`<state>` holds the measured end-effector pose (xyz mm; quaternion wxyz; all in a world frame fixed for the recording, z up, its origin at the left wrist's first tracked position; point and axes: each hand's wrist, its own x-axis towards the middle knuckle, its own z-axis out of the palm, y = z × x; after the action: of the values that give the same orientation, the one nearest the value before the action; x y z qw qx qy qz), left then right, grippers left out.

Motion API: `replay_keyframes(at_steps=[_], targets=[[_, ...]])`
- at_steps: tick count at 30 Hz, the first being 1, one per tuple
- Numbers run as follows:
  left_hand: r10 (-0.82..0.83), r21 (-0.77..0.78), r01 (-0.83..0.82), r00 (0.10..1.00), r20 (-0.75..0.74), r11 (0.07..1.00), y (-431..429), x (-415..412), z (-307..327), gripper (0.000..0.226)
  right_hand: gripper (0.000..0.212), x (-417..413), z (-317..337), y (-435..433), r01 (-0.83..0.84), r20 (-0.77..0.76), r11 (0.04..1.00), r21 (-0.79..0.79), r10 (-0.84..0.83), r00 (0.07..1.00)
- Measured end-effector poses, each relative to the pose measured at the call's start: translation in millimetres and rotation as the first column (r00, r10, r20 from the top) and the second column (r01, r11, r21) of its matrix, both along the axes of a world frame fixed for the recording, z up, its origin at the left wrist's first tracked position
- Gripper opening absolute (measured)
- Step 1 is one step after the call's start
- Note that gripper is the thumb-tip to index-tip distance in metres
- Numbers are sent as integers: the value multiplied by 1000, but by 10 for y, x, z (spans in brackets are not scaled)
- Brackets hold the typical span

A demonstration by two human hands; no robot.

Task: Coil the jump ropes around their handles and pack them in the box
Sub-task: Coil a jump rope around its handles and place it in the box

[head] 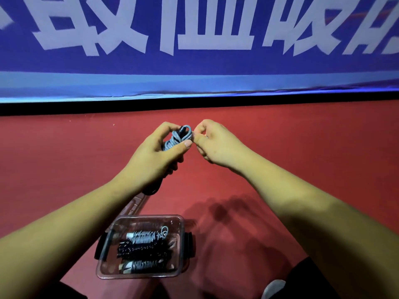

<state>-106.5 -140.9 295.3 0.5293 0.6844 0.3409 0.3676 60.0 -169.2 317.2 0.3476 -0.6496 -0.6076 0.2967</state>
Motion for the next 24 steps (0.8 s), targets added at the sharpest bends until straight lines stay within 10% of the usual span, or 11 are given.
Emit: replay_keyframes(at_steps=[10,16,24], targets=[[55,-143,-44,996,73,989,-44,99,13,22,6,122,205,-109,-42,14,971,234,40,999],[60,-245,-53,998,23,968,11,24,-45,19,6,201,331,-180,-281,14,953,115,281,959],[-21,-344,4,999,-45,939,0,38,-29,13,5,220,333,-143,-332,321,936,119,280,905]])
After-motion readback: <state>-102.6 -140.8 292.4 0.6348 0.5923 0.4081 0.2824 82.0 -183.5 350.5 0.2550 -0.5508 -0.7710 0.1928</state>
